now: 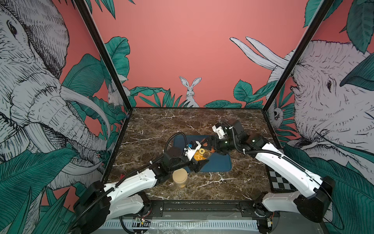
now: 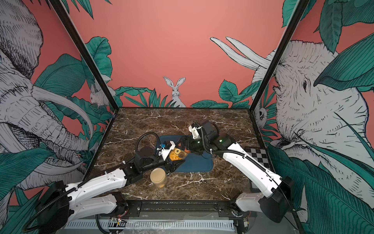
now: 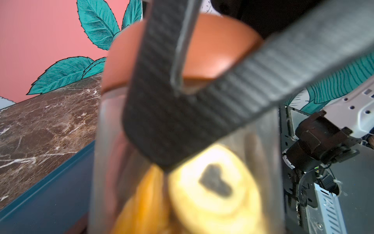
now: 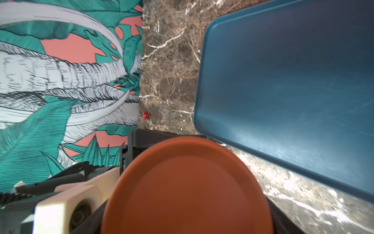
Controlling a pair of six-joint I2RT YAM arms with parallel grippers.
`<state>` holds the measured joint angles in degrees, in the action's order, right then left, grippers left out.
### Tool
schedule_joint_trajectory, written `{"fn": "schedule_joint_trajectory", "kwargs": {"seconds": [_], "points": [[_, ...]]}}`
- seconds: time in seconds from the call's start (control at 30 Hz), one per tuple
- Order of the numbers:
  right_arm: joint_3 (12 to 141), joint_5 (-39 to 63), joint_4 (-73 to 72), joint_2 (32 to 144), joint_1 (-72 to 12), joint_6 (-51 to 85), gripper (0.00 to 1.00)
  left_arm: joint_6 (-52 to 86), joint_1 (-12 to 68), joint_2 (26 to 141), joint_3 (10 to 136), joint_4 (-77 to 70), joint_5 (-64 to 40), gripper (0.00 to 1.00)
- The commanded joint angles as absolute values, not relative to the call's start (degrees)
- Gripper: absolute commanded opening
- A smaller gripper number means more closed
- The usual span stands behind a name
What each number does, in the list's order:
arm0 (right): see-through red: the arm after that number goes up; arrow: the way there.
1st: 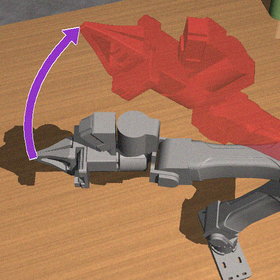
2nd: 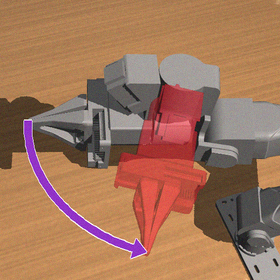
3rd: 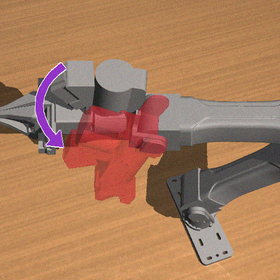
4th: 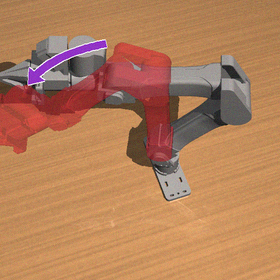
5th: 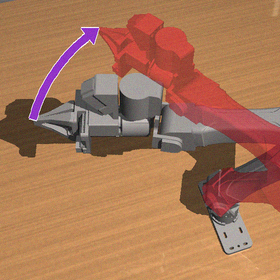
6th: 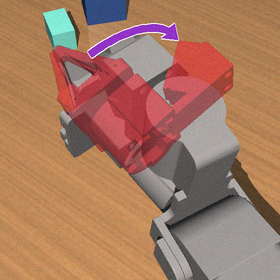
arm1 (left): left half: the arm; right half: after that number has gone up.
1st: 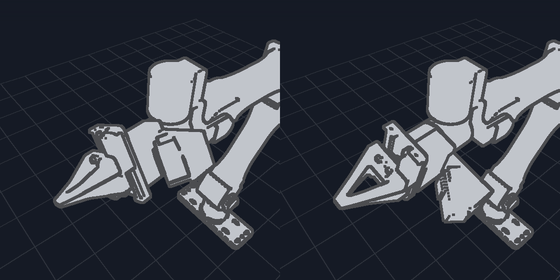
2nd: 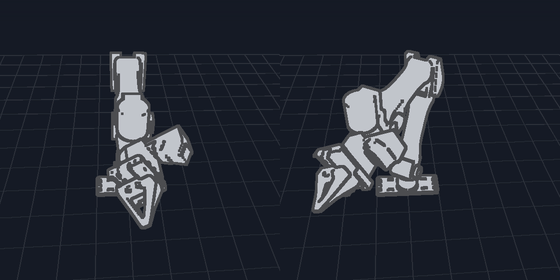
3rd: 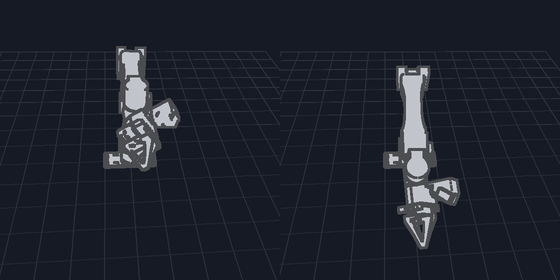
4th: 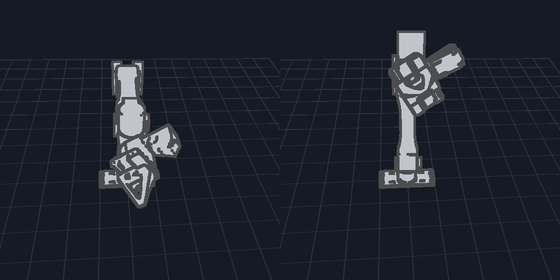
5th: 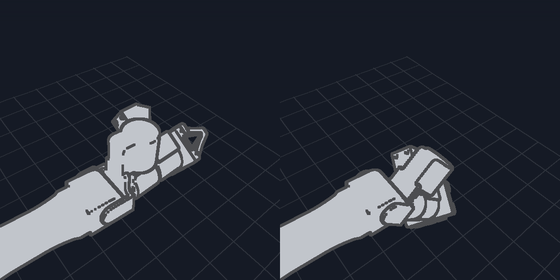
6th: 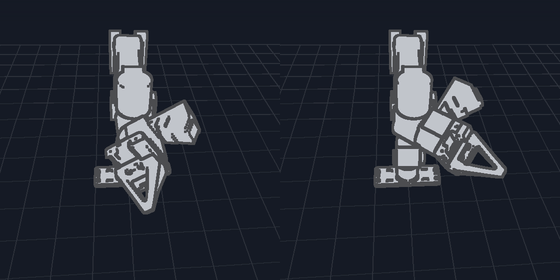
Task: Pour the cookies out of the jar
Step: Pick up the jar from the center of the board, then unscrew the lid from the jar.
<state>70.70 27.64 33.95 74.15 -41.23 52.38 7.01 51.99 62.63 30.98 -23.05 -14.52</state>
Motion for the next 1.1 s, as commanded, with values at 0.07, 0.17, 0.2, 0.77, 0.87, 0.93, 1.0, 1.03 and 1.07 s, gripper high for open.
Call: {"fn": "schedule_joint_trajectory", "kwargs": {"seconds": [0.07,0.17,0.2,0.77,0.87,0.93,1.0,1.03,1.07], "points": [[66.6,36.6,22.1,73.9,-42.7,58.3,0.0,8.6,52.5,58.9,34.7,-32.7,-14.4,0.0],[66.4,36.1,22.7,73.7,-42.6,58.0,0.16,7.3,52.5,58.8,35.1,-31.1,-14.1,0.0],[66.9,35.3,23.8,73.7,-42.6,57.5,0.39,6.8,52.5,58.7,35.0,-30.7,-13.9,0.0],[88.1,3.4,40.2,77.6,-49.1,55.2,0.99,8.6,52.5,56.2,31.5,-38.7,-10.6,0.0],[92.2,-2.3,43.3,79.6,-51.9,55.5,0.99,8.8,52.5,56.3,30.8,-40.1,-8.0,0.0],[92.5,-4.3,43.4,79.6,-52.7,56.6,0.99,8.7,52.5,56.3,30.9,-40.3,-7.3,0.0],[91.9,-4.5,42.4,79.6,-52.8,57.7,0.99,8.7,52.5,56.4,30.9,-40.5,-7.4,0.0],[91.7,-4.2,41.7,79.6,-52.8,58.0,0.98,8.8,52.5,56.5,30.9,-40.5,-7.5,0.0],[91.6,-3.8,41.4,79.9,-52.9,58.3,0.98,8.9,52.5,56.5,30.8,-40.7,-7.5,0.0]]}}
